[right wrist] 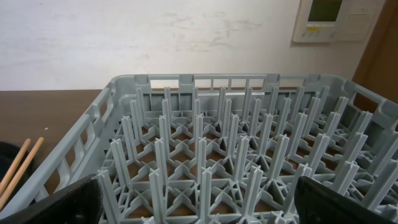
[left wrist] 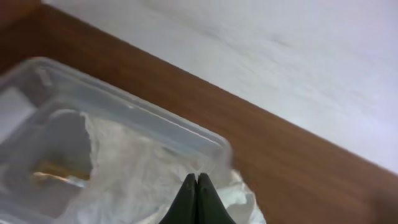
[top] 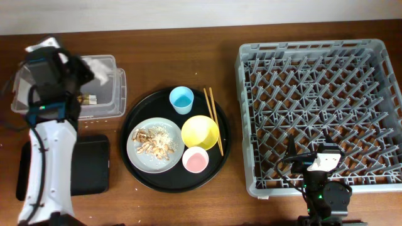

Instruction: Sort waste into correct bins and load items into the dishwasher rack

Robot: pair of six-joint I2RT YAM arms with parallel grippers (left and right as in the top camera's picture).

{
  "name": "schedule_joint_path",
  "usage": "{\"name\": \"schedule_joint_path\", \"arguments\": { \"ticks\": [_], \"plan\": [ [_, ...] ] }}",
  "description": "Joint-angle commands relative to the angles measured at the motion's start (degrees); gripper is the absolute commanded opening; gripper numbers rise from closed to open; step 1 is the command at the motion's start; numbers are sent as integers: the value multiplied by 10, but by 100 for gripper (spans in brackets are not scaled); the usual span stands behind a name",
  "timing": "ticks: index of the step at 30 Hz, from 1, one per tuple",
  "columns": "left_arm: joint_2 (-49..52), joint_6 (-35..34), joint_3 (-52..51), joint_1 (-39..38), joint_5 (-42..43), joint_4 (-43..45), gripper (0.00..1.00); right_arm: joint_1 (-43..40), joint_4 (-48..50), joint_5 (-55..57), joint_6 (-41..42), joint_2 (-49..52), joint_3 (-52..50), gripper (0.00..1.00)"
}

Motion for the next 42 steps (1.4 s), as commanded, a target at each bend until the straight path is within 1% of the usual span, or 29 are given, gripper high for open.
{"name": "schedule_joint_path", "arguments": {
  "ticks": [1, 2, 4, 5, 7, 9, 11, 12, 13, 14, 15, 16, 17, 18, 19, 20, 21, 23, 24, 25, 26, 28, 29, 30, 33, 34, 40, 41, 42],
  "plan": [
    [63, -18, 8, 39, -21, 21, 43, -4, -2, 3, -2, -4, -5, 99],
    [79, -18, 8, 45, -22, 29, 50, -4, -2, 3, -2, -4, -5, 99],
    [83, -18, 8, 51, -22, 33, 58, -4, -2, 3, -2, -4, -5, 99],
    [80, -18, 8, 51, -22, 33, 65, -4, -2, 3, -2, -4, -5, 99],
    [70, -18, 8, 51, 26, 21, 68, -4, -2, 3, -2, -4, -5, 99],
    [45, -17, 8, 51, 142, 13, 70, -4, -2, 3, -2, -4, -5, 99],
    [1, -17, 8, 50, 283, 9, 71, -4, -2, 3, -2, -4, -5, 99],
    [-12, -17, 8, 50, 332, -4, 72, -4, -2, 3, -2, -4, -5, 99],
    [-23, -17, 8, 50, 402, -32, 74, -4, -2, 3, -2, -4, -5, 99],
    [-26, -17, 8, 50, 445, -58, 76, -4, -2, 3, -2, -4, -5, 99],
    [-28, -17, 8, 50, 500, -110, 76, -4, -2, 3, -2, -4, -5, 99],
    [-28, -15, 8, 48, 526, -186, 76, -4, -2, 3, -2, -4, -5, 99],
    [-28, 12, 6, 35, 518, -268, 65, -4, -2, 3, -2, -4, -5, 99],
    [-28, 52, 4, 21, 517, -304, 63, -4, -2, 3, -2, -4, -5, 99],
    [-28, 104, 2, -9, 512, -351, 63, -4, -2, 3, -2, -4, -5, 99],
    [-28, 110, 2, -39, 476, -380, 61, -4, -2, 3, -2, -4, -5, 99],
    [-28, 110, 2, -70, 429, -401, 59, -4, -2, 3, -2, -4, -5, 99],
    [-28, 109, 2, -144, 305, -424, 59, -4, -2, 3, -2, -4, -5, 99],
    [-28, 109, 2, -170, 251, -425, 52, -4, -2, 3, -2, -4, -5, 99],
    [-28, 108, 2, -182, 203, -424, 49, -4, -2, 3, -2, -4, -5, 99],
    [-28, 87, 2, -180, 150, -423, 49, -4, -2, 3, -2, -4, -5, 99],
    [-28, 18, 2, -138, 10, -427, 49, -4, -2, 3, -2, -4, -5, 99],
    [-28, 7, 2, -122, -7, -430, 59, -4, -2, 3, -2, -4, -5, 99],
    [-28, 3, 2, -90, -9, -435, 99, -4, -2, 3, -2, -4, -5, 99],
    [-28, 3, 2, -23, -19, -450, 99, -4, -2, 3, -2, -4, -5, 99],
    [-28, 3, 2, -15, -20, -450, 99, -4, -2, 3, -2, -4, -5, 99],
    [-28, 3, 2, -8, -20, -450, 99, -4, -1, 3, -2, -4, -5, 99],
    [-28, 3, 2, -8, -20, -450, 99, -3, 16, -15, 12, -4, -5, 99],
    [-28, 3, 2, -8, -20, -450, 100, -4, 18, -122, 87, -4, -5, 99]
  ]
}}
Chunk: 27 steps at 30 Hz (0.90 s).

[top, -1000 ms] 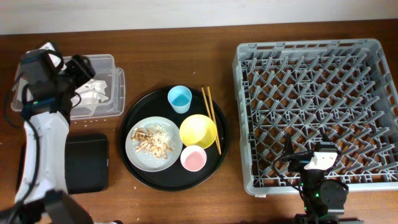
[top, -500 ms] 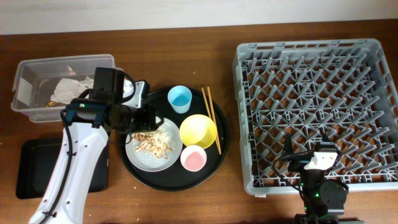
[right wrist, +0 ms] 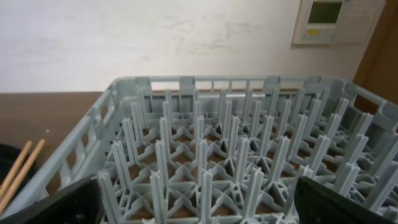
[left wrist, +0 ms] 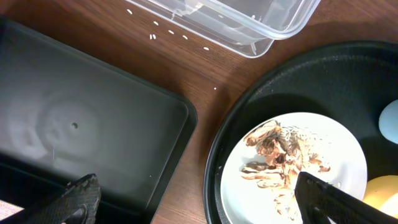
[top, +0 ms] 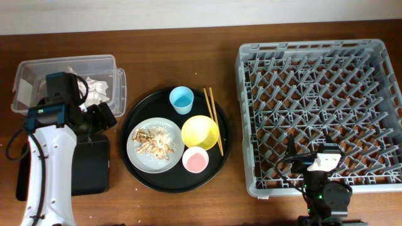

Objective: Sort waste into correct bins and load items into the dishwasher rack
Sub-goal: 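Reach the right gripper to the pink cup and grasp it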

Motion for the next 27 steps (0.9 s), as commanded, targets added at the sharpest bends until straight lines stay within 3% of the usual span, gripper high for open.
{"name": "schedule_joint_path", "arguments": {
  "ticks": [1, 4, 7, 9, 11, 13, 15, 19, 22, 24, 27],
  "plan": [
    [-1, -6, -2, 1, -7, 0, 99, -3, 6, -208, 141, -3, -4, 99],
    [-1, -6, -2, 1, -7, 0, 99, -4, 13, -518, 447, -3, -4, 99],
    [-1, -6, -2, 1, -7, 0, 99, -3, 41, -515, 597, -3, -4, 99],
    [-1, -6, -2, 1, -7, 0, 99, -3, 183, -522, 689, -3, -4, 99],
    [-1, -6, -2, 1, -7, 0, 99, -4, 381, -440, 761, -3, 24, 99],
    [-1, -6, -2, 1, -7, 0, 99, -4, 316, -362, 735, 6, 105, 98],
    [-1, -6, -2, 1, -7, 0, 99, -4, 197, -369, 630, 43, 190, 98],
    [-1, -6, -2, 1, -7, 0, 99, -3, -83, -470, 375, 248, 419, 99],
    [-1, -6, -2, 1, -7, 0, 99, 11, -310, -480, 246, 372, 548, 98],
    [-1, -6, -2, 1, -7, 0, 99, 80, -431, -394, 183, 447, 611, 98],
    [-1, -6, -2, 1, -7, 0, 99, 273, -475, -219, 179, 523, 655, 98]
  ]
}}
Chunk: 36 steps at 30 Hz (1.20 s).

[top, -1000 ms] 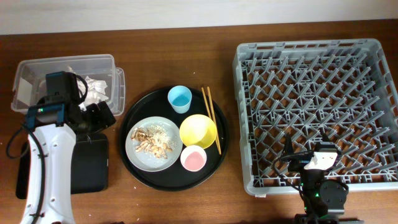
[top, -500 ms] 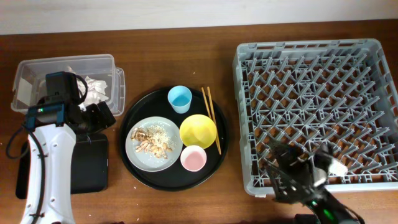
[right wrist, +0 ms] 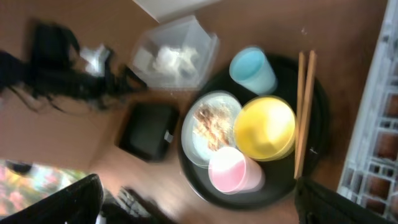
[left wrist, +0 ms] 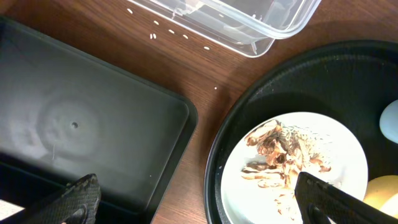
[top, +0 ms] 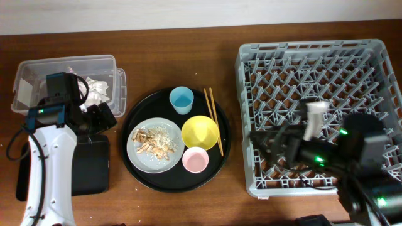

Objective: Sort waste into correct bins and load items into the dishwasher rack
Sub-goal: 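Reach the right gripper to the pink cup and grasp it, then carry the pink cup to the dish rack and set it down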

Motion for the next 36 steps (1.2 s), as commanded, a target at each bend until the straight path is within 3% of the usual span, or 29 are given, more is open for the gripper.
{"name": "schedule_joint_path", "arguments": {
  "ticks": [1, 3, 6, 10, 15, 16, 17, 21, 23, 26, 28, 30, 31, 34, 36],
  "plan": [
    [-1, -6, -1, 1, -6, 0, 99, 194, -18, 214, -40, 69, 49, 99],
    [-1, -6, -1, 1, -6, 0, 99, 355, -26, 366, 6, 156, 74, 98],
    [-1, -6, -1, 1, -6, 0, 99, 482, -40, 416, 25, 351, 155, 99],
    [-1, -6, -1, 1, -6, 0, 99, 504, -59, 368, 24, 510, 221, 99],
    [-1, -6, -1, 1, -6, 0, 99, 504, -66, 405, 5, 544, 221, 96],
    [-1, -6, -1, 1, -6, 0, 99, 504, -66, 424, 5, 544, 219, 75],
    [-1, -6, -1, 1, -6, 0, 99, 504, -63, 444, 13, 544, 214, 66],
    [-1, -6, -1, 1, -6, 0, 100, 505, 8, 451, 59, 566, 156, 63],
    [-1, -6, -1, 1, -6, 0, 99, 505, 12, 452, 70, 580, 156, 57],
    [-1, -6, -1, 1, -6, 0, 99, 505, 14, 452, 73, 581, 156, 42],
    [-1, -6, -1, 1, -6, 0, 99, 505, 14, 455, 90, 582, 154, 26],
    [-1, -6, -1, 1, -6, 0, 99, 505, 12, 455, 100, 582, 150, 19],
    [-1, -6, -1, 1, -6, 0, 99, 505, 12, 440, 100, 581, 154, 4],
    [-1, -6, -1, 1, -6, 0, 99, 504, 0, 424, 99, 555, 193, 4],
    [-1, -6, -1, 1, -6, 0, 99, 501, -59, 428, 79, 519, 256, 4]
  ]
}}
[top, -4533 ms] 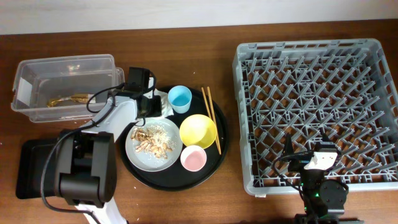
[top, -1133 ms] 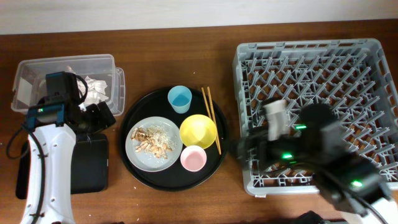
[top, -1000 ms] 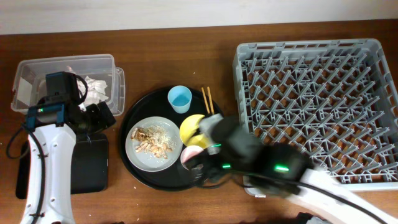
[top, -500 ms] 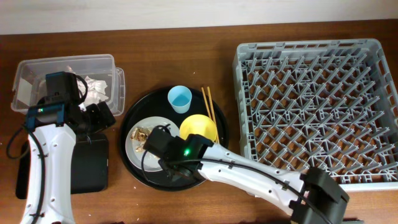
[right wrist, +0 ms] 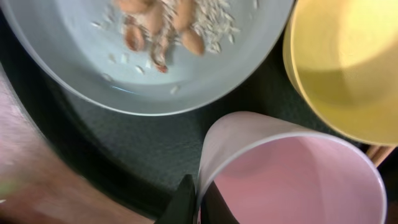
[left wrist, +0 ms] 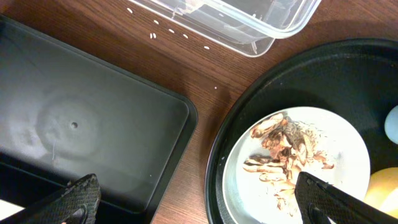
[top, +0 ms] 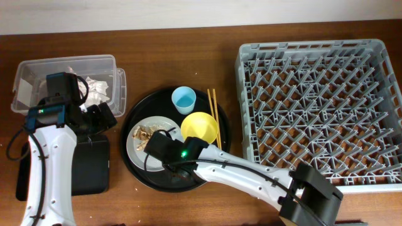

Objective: Sort waste into correct bins and load items into the dishwasher rack
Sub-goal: 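Carry the pink cup to the dish rack and set it down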

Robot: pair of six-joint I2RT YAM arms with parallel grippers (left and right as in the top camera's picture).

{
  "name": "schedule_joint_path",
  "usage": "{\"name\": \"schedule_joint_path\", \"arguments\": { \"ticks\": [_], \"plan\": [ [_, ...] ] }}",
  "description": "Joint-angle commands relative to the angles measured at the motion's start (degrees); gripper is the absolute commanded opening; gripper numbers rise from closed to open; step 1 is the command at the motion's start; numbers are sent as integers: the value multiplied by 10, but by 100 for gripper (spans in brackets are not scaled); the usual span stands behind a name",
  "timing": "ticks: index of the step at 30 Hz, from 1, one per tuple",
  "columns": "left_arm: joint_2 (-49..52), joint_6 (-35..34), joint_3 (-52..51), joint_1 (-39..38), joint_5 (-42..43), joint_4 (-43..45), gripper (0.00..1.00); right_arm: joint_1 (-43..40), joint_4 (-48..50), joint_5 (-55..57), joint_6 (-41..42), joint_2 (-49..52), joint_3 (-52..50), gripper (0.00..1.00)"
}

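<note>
My right gripper (right wrist: 198, 198) is shut on the near rim of the pink cup (right wrist: 292, 174), which stands on the round black tray (top: 139, 113). Beside the cup are the white plate (right wrist: 143, 50) with food scraps and the yellow bowl (right wrist: 348, 62). In the overhead view my right arm hides the pink cup. The blue cup (top: 184, 99) and the chopsticks (top: 215, 116) lie at the tray's far side. The grey dishwasher rack (top: 314, 107) fills the right. My left gripper (left wrist: 199, 205) hangs open over the gap between the black bin (left wrist: 81, 130) and the tray.
A clear plastic bin (top: 63, 81) with crumpled white paper stands at the far left, the black bin (top: 88, 166) in front of it. A few rice grains lie on the wooden table beside the clear bin.
My right arm was raised over the rack with its gripper open; now it reaches across the tray and is shut on the pink cup's rim. The plate has shifted slightly. The left arm is unmoved.
My left gripper was shut over the clear bin by white paper, the right arm parked at the rack's front. Then the left gripper stood open beside the tray. The right arm then rose over the rack, and now grips the pink cup.
</note>
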Motion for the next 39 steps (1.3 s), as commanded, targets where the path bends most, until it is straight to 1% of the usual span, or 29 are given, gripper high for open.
{"name": "schedule_joint_path", "arguments": {
  "ticks": [1, 3, 5, 8, 10, 12, 13, 15, 17, 18, 20, 21, 22, 24, 25, 29, 32, 34, 39],
  "plan": [
    [-1, -6, -1, 1, -6, 0, 99, -6, -74, -2, -22, -71, 104, 4],
    [-1, -6, -1, 1, -6, 0, 99, -48, -177, -2, -28, -116, 194, 4],
    [-1, -6, -1, 1, -6, 0, 99, -115, -240, -6, -73, -167, 253, 4],
    [-1, -6, -1, 1, -6, 0, 99, -259, -266, -9, -152, -243, 259, 4],
    [-1, -6, -1, 1, -6, 0, 99, -408, -282, -17, -189, -263, 259, 4],
    [-1, -6, -1, 1, -6, 0, 99, -540, -282, -117, -264, -253, 259, 4],
    [-1, -6, -1, 1, -6, 0, 99, -593, -280, -183, -303, -242, 259, 4],
    [-1, -6, -1, 1, -6, 0, 99, -740, -284, -460, -437, -188, 259, 4],
    [-1, -6, -1, 1, -6, 0, 99, -828, -288, -626, -488, -120, 259, 4],
    [-1, -6, -1, 1, -6, 0, 99, -863, -288, -683, -488, -70, 259, 4],
    [-1, -6, -1, 1, -6, 0, 99, -887, -291, -731, -489, -9, 259, 4],
    [-1, -6, -1, 1, -6, 0, 99, -893, -297, -763, -489, 38, 259, 4],
    [-1, -6, -1, 1, -6, 0, 99, -893, -301, -791, -490, 80, 259, 4],
    [-1, -6, -1, 1, -6, 0, 99, -894, -304, -840, -518, 139, 259, 4],
    [-1, -6, -1, 1, -6, 0, 99, -894, -305, -851, -518, 166, 259, 4],
    [-1, -6, -1, 1, -6, 0, 99, -894, -306, -840, -519, 206, 250, 4],
    [-1, -6, -1, 1, -6, 0, 99, -905, -318, -819, -519, 208, 236, 4],
    [-1, -6, -1, 1, -6, 0, 99, -905, -309, -809, -519, 208, 210, 4],
    [-1, -6, -1, 1, -6, 0, 99, -935, -307, -791, -519, 209, 166, 4]
  ]
}}
